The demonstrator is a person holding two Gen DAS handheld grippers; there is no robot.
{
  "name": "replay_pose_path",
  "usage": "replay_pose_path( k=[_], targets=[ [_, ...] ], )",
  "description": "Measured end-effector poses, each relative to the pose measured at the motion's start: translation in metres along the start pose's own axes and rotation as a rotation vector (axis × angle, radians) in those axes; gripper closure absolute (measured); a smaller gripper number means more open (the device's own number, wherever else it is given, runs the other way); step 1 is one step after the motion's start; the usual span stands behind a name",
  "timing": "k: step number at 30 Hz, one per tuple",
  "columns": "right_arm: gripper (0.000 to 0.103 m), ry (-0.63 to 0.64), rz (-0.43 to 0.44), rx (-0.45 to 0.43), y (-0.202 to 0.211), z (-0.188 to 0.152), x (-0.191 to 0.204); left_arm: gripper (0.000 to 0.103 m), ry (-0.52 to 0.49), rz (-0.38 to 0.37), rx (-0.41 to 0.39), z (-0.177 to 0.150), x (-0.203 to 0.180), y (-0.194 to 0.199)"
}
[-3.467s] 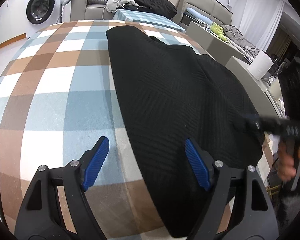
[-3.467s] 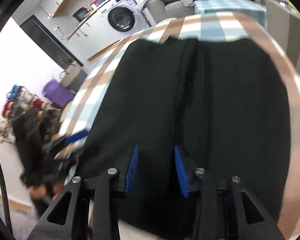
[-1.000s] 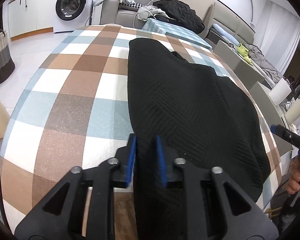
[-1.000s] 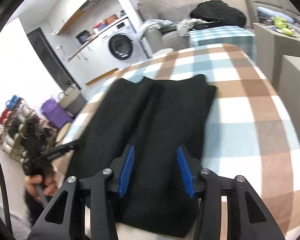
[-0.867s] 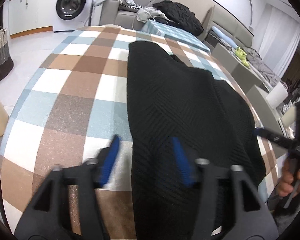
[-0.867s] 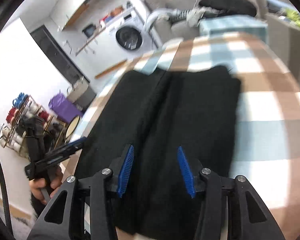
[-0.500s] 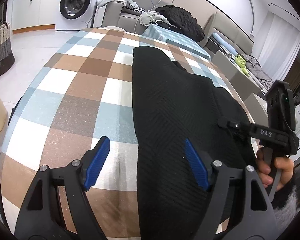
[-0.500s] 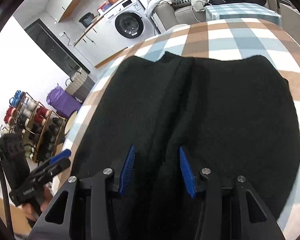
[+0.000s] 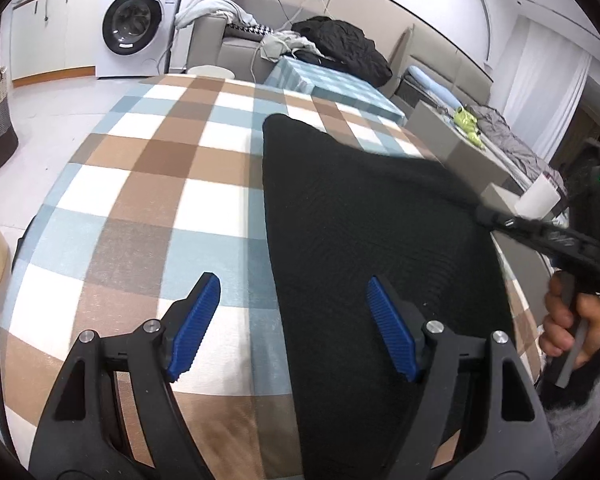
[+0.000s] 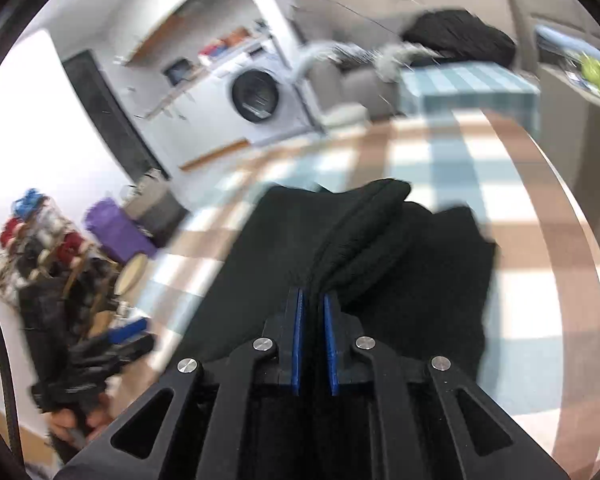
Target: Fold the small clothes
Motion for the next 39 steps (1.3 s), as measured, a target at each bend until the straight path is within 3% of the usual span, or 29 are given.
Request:
replay_pose_path(
  k=[2, 4, 6, 10, 17, 19, 21, 23, 26, 31, 35, 39],
  targets=[
    [0.091, -0.037, -0.015, 0.081, -0.025, -0.006, -0.014, 0.029, -0.001, 0.005, 0.031, -0.004, -0.002, -0.010],
    [0.083, -0.067, -0.027, 0.144, -0.039, -0.013, -0.024, 0.029, -0.008, 0.015, 0.056, -0.010, -0.003, -0.018],
    [0.073, -0.085, 0.003, 0.144, -0.034, -0.022, -0.026, 0.029, -0.017, 0.021, 0.080, -0.016, -0.005, -0.023],
    [0.065, -0.106, 0.070, 0.170, -0.017, -0.047, -0.029, 0.029, -0.030, 0.013, 0.112, -0.026, -0.007, -0.031],
    [0.065, -0.093, 0.072, 0.146, -0.005, -0.064, -0.022, 0.029, -0.026, 0.016, 0.130, -0.033, -0.004, -0.036],
    [0.072, -0.054, 0.062, 0.124, -0.003, -0.068, -0.017, 0.029, -0.025, 0.018, 0.129, -0.033, -0.004, -0.034],
    [0.089, -0.046, 0.064, 0.135, -0.003, -0.070, -0.016, 0.029, -0.030, 0.019, 0.128, -0.033, -0.005, -0.033],
    [0.089, -0.039, 0.091, 0.101, 0.006, -0.068, -0.011, 0.029, -0.039, 0.023, 0.127, -0.033, -0.006, -0.032],
    [0.090, -0.029, 0.136, 0.052, 0.022, -0.065, -0.007, 0.029, -0.045, 0.018, 0.123, -0.033, -0.008, -0.029],
    [0.088, -0.044, 0.038, 0.133, 0.006, -0.075, -0.018, 0.029, -0.062, 0.006, 0.113, -0.034, -0.011, -0.026],
    [0.075, -0.050, 0.036, 0.084, 0.021, -0.079, -0.020, 0.029, -0.101, 0.006, 0.115, -0.037, -0.016, -0.023],
    [0.069, -0.038, 0.018, 0.048, 0.035, -0.084, -0.022, 0.029, -0.127, -0.006, 0.111, -0.041, -0.023, -0.019]
  ],
)
Point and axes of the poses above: each gripper's, at about its wrist camera, not at the fingertips, and y roughly against the way its jaws point, x to its left, z to its top, the point moved 3 cm from there along -y, roughly the way its jaws point, and after that the axes turned 11 degrees about -z, right-handed, at the moved point
